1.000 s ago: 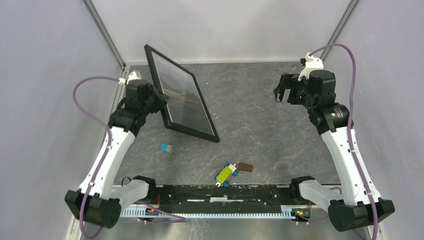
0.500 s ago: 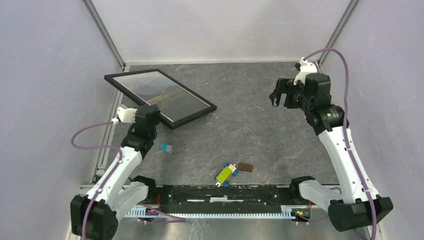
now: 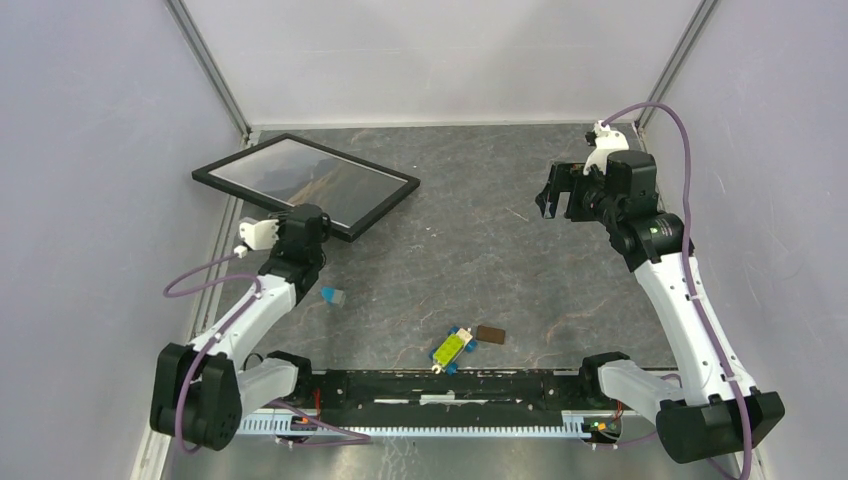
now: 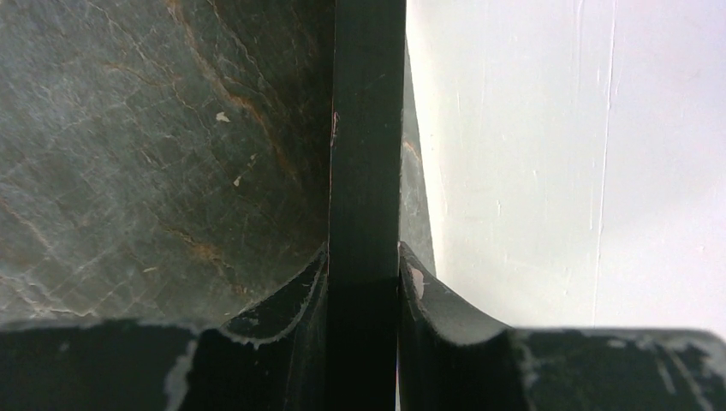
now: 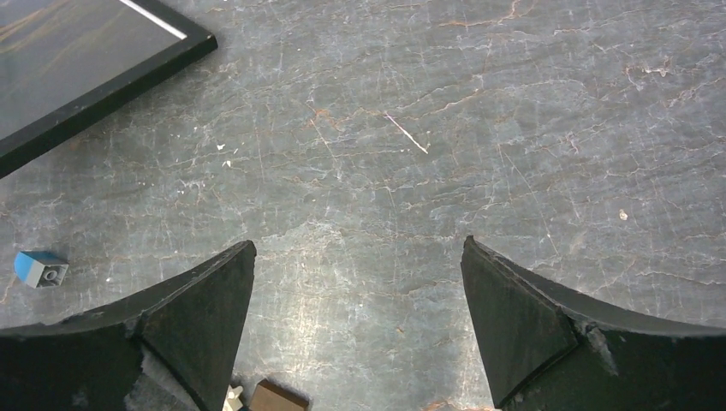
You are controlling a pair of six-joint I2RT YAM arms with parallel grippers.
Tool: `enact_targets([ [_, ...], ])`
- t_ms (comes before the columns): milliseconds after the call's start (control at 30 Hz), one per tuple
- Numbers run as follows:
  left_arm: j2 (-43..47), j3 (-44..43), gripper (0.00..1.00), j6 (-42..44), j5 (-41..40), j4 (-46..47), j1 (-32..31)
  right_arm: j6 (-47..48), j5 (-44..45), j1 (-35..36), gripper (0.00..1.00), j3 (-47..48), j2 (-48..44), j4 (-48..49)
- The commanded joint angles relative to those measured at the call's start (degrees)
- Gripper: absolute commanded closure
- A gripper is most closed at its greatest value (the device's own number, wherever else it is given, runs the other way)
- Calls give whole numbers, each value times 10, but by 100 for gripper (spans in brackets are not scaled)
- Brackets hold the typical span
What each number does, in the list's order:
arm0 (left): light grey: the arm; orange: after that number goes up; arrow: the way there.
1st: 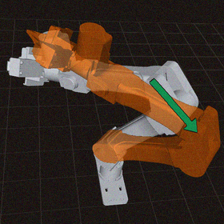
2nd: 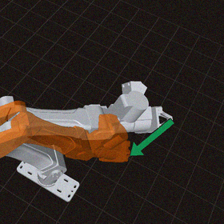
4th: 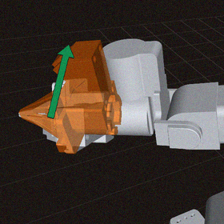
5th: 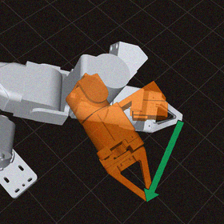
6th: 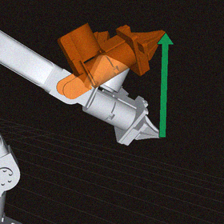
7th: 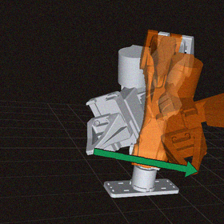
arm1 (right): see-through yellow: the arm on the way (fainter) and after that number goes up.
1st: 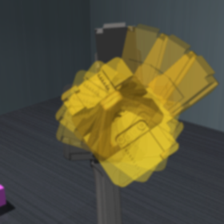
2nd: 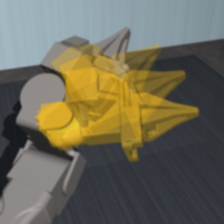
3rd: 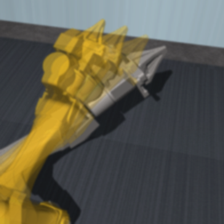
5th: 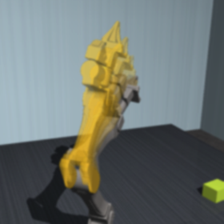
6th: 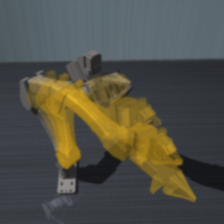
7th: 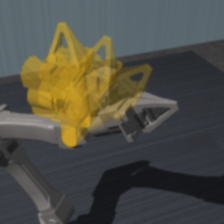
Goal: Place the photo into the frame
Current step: Turn over the photo frame at the corner of the board.
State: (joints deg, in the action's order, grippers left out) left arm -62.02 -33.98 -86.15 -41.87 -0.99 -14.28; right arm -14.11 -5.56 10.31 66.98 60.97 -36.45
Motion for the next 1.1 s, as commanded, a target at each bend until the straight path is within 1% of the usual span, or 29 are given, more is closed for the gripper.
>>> enact_targets([
  [0,-41,5,86,-72,-4,6,2,-2,-10,0,5,7,-12,21],
  [167,-69,9,85,-96,15,1,2,-5,-7,0,6,2,-16,15],
  [400,-118,18,84,-101,59,8,-1,-20,-23,0,7,-12,-16,26],
  [467,-131,20,83,-93,64,27,-5,-25,-28,0,8,-16,-16,31],
  [600,-161,29,78,-98,85,50,-8,-28,-32,0,8,-18,-16,32],
  [867,-227,38,76,-116,141,100,-9,-28,-30,1,8,-18,-20,27],
  [967,-241,38,70,-124,158,104,-9,-28,-28,0,8,-18,-23,26],
  [1000,-243,38,66,-125,162,104,-9,-28,-27,1,8,-18,-24,26],
  [1067,-246,40,56,-131,167,101,-9,-28,-27,0,8,-20,-25,26],
])
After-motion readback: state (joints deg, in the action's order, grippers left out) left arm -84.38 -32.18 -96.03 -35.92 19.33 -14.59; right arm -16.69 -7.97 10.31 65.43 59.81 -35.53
